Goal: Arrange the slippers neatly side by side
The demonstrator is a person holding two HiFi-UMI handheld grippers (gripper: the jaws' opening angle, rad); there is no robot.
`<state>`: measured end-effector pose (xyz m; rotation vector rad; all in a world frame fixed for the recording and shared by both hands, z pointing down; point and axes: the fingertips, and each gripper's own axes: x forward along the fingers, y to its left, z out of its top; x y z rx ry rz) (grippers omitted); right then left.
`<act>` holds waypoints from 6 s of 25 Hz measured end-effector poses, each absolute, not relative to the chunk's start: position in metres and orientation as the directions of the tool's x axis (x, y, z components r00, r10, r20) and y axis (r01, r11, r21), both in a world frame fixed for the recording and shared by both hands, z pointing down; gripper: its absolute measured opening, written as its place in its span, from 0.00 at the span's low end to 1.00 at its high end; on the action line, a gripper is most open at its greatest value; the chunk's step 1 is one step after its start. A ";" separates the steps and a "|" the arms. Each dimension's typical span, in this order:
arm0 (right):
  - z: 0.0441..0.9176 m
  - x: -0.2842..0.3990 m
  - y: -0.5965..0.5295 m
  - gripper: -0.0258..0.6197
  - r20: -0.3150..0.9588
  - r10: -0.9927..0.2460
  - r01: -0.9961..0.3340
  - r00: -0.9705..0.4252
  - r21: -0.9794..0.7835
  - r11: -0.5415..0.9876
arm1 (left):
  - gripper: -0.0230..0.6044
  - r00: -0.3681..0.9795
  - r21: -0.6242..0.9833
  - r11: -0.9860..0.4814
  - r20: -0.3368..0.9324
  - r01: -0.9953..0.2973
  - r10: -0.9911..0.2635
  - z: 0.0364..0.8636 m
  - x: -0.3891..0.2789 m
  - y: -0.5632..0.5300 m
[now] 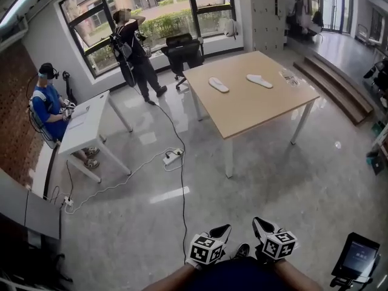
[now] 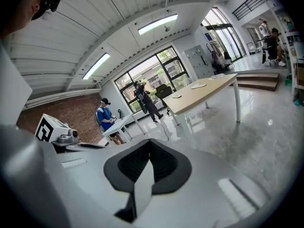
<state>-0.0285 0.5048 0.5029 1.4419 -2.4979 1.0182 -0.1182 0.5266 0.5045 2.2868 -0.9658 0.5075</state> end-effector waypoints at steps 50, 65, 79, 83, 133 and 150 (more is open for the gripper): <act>0.509 -0.013 0.178 0.06 0.499 -0.757 -0.905 -0.421 -0.284 0.316 | 0.04 0.802 0.554 -0.580 0.422 -0.598 -0.424 0.528 -0.083 0.180; 0.511 0.042 0.067 0.06 0.390 -0.784 -0.853 -0.484 -0.409 0.323 | 0.04 0.709 0.443 -0.557 0.502 -0.703 -0.496 0.526 -0.048 0.080; 0.510 0.185 -0.028 0.06 0.372 -0.800 -0.842 -0.471 -0.462 0.280 | 0.04 0.708 0.421 -0.579 0.527 -0.698 -0.471 0.523 0.090 -0.008; 0.519 0.210 -0.036 0.06 0.375 -0.801 -0.838 -0.466 -0.479 0.263 | 0.04 0.705 0.422 -0.576 0.540 -0.700 -0.460 0.531 0.112 -0.015; 0.564 0.114 -0.275 0.06 0.594 -0.592 -0.839 -0.545 -0.378 0.392 | 0.04 0.592 0.471 -0.375 0.502 -0.799 -0.631 0.569 -0.008 -0.295; 0.579 0.102 -0.351 0.14 0.491 -0.598 -0.772 -0.633 -0.449 0.449 | 0.17 0.401 0.326 -0.242 0.637 -0.914 -0.658 0.594 -0.038 -0.340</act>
